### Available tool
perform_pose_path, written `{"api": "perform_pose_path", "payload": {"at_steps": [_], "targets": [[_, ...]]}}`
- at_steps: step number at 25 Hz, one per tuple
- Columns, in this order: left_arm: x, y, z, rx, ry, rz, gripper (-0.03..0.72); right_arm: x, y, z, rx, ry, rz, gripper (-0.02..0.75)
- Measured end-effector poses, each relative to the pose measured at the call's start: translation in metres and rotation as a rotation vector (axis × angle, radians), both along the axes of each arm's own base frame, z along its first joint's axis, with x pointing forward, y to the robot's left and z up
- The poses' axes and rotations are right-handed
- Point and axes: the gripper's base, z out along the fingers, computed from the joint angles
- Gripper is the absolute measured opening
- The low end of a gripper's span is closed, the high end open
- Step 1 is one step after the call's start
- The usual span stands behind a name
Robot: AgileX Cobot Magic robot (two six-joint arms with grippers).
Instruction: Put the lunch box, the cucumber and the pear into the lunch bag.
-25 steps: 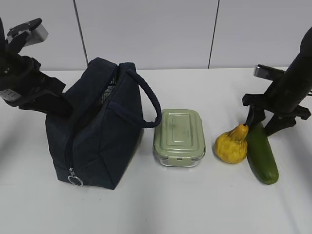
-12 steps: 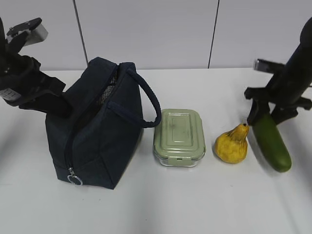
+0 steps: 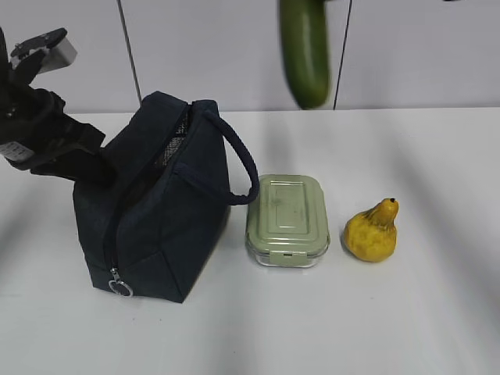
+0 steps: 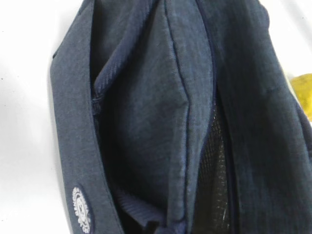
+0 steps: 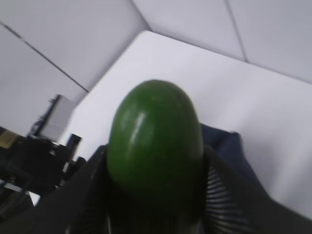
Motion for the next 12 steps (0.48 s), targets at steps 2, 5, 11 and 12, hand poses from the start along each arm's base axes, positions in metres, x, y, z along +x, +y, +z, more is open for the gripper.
{"api": "perform_pose_path", "payload": {"at_steps": [2,5,11,12], "targets": [[0.000,0.000,0.000,0.000,0.000,0.000,0.008,-0.007,0.041,0.000,0.034,-0.091,0.074,0.378],[0.000,0.000,0.000,-0.002,0.001,0.000,0.008,-0.011,0.091,-0.011,0.067,-0.199,0.143,0.378],[0.000,0.000,0.000,-0.006,0.003,0.001,0.008,-0.002,0.145,-0.061,0.047,-0.285,0.200,0.378],[0.000,0.000,0.000,-0.007,0.003,0.002,0.008,0.002,0.147,-0.072,0.037,-0.271,0.202,0.378]]}}
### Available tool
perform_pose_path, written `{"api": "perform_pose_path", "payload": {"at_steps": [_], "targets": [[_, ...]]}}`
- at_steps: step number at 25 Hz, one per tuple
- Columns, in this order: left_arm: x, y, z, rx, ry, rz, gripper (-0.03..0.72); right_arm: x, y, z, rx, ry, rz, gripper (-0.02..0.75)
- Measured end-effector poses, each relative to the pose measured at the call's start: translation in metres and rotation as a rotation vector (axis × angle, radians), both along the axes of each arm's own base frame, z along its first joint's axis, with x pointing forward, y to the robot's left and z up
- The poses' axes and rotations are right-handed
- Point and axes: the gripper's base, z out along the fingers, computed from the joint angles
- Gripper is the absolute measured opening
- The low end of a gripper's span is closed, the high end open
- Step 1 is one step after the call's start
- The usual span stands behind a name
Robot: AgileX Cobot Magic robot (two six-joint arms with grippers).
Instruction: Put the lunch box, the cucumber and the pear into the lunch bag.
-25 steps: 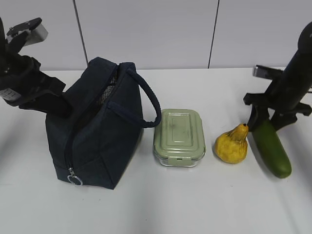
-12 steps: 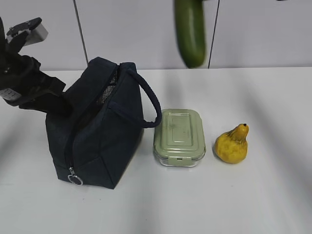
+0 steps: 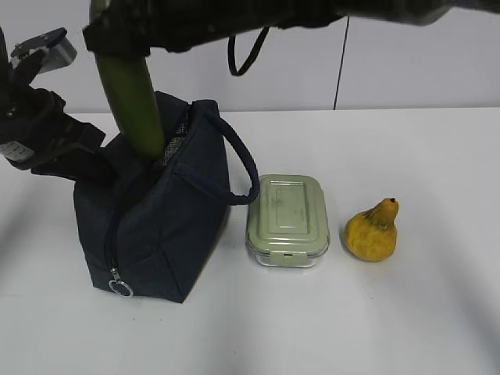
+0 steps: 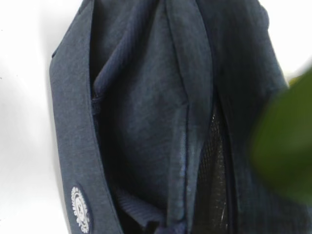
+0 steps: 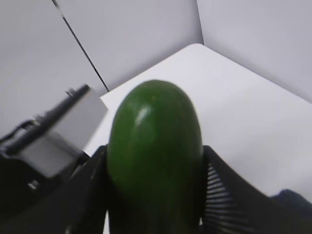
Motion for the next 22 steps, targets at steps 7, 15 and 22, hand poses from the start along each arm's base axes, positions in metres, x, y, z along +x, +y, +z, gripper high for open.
{"api": "perform_pose_path", "payload": {"at_steps": [7,15,22], "targets": [[0.000,0.000,0.000,0.000,0.000,0.000,0.008,0.011,0.003,-0.032,-0.064,0.026,0.003,0.471],[0.000,0.000,0.000,-0.001,0.000,0.000,0.008,0.016,-0.064,0.013,-0.143,0.007,-0.031,0.610],[0.000,0.000,0.000,0.000,0.001,0.000,0.007,0.016,-0.179,-0.011,-0.517,0.429,-0.292,0.553]]}}
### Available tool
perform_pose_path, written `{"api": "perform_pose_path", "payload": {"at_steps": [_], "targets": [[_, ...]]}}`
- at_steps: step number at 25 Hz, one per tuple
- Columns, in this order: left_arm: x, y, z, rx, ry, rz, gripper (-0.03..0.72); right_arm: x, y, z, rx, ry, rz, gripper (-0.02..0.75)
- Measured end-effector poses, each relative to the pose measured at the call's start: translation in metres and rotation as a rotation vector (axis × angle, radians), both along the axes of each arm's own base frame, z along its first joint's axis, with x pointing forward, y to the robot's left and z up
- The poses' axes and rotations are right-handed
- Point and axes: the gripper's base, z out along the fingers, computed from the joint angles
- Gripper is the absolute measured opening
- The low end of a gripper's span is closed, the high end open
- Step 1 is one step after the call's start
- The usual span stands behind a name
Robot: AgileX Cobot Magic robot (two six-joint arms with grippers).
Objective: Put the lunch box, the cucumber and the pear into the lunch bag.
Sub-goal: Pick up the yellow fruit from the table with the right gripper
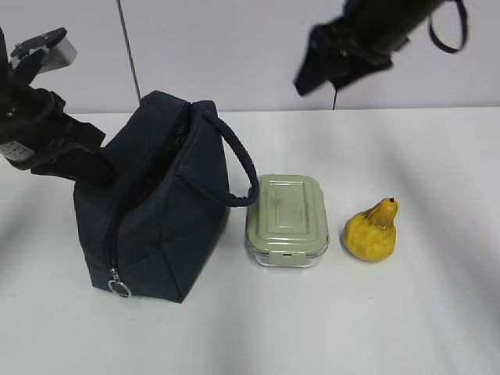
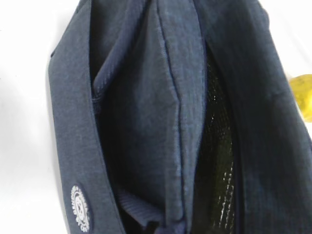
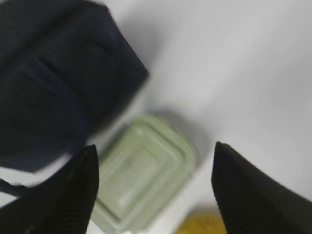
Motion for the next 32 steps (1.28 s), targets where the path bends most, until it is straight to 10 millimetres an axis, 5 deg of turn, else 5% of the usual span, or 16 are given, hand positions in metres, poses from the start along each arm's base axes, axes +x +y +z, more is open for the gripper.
{"api": "perform_pose_path", "payload": {"at_steps": [6,12,19,28,32], "targets": [[0.000,0.000,0.000,0.002,0.000,-0.001,0.007,-0.022,-0.027,-0.063,-0.185,0.274,-0.066,0.467],[-0.001,0.000,0.000,0.002,0.004,-0.004,0.007,-0.034,-0.034,-0.103,-0.217,0.317,-0.103,0.452],[-0.001,0.000,0.000,0.002,0.006,-0.006,0.007,-0.033,-0.035,-0.114,-0.227,0.319,-0.110,0.444],[-0.001,0.000,0.000,0.003,0.007,-0.007,0.007,-0.034,-0.035,-0.119,-0.241,0.358,-0.097,0.231],[-0.001,0.000,0.000,0.003,0.008,-0.008,0.006,-0.028,-0.030,-0.091,-0.182,0.285,-0.096,0.216]]}}
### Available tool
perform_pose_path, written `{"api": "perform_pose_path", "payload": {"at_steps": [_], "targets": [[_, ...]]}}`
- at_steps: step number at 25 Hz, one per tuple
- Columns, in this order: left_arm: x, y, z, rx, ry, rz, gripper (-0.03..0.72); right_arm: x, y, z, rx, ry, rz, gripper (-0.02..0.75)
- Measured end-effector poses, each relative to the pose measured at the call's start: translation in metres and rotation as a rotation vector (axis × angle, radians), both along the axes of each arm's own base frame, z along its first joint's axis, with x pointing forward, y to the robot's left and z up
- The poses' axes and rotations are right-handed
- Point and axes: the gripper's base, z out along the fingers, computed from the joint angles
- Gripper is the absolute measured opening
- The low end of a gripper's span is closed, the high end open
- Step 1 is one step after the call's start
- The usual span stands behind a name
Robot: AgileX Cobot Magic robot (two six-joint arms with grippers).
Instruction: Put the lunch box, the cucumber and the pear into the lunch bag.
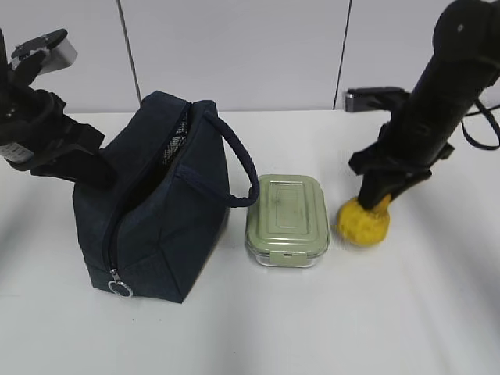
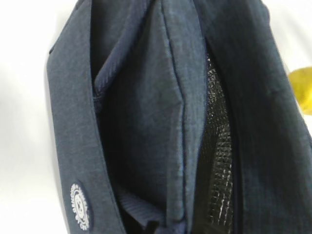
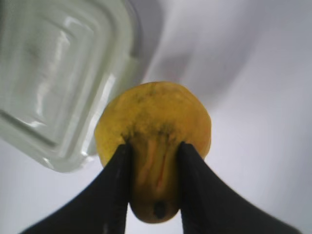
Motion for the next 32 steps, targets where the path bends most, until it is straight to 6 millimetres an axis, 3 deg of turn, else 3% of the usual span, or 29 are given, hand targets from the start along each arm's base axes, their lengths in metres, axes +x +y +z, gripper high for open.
{"api": "perform_pose_path", "payload": {"at_steps": [4,6,9,14,18,22,25,27,30,32], "targets": [[0.000,0.000,0.000,0.001,-0.003,0.002,0.006,0.002,0.017,0.084,0.228,-0.245,0.052,0.217],[0.000,0.000,0.000,0.003,-0.005,0.002,0.006,-0.003,0.037,0.122,0.393,-0.355,0.122,0.217],[0.001,0.000,0.000,0.003,-0.006,0.003,0.006,-0.012,0.075,0.143,0.546,-0.428,0.263,0.217],[0.001,0.000,0.000,0.003,-0.006,0.003,0.006,-0.016,0.142,0.126,0.610,-0.472,0.411,0.217],[0.000,0.000,0.000,0.003,-0.005,0.002,0.006,-0.009,0.171,0.088,0.588,-0.422,0.443,0.217],[0.000,0.000,0.000,0.006,-0.005,0.000,0.006,0.002,0.168,0.049,0.433,-0.337,0.427,0.218],[0.000,0.000,0.000,0.006,-0.005,0.000,0.006,0.005,0.163,0.040,0.356,-0.311,0.414,0.239],[0.000,0.000,0.000,0.006,-0.006,0.001,0.006,0.004,0.165,0.041,0.388,-0.302,0.400,0.312],[0.000,0.000,0.000,0.006,-0.006,0.001,0.006,0.004,0.169,0.049,0.452,-0.301,0.376,0.501],[0.000,0.000,0.000,0.006,-0.004,0.000,0.006,0.005,0.166,0.053,0.460,-0.297,0.373,0.549]]}}
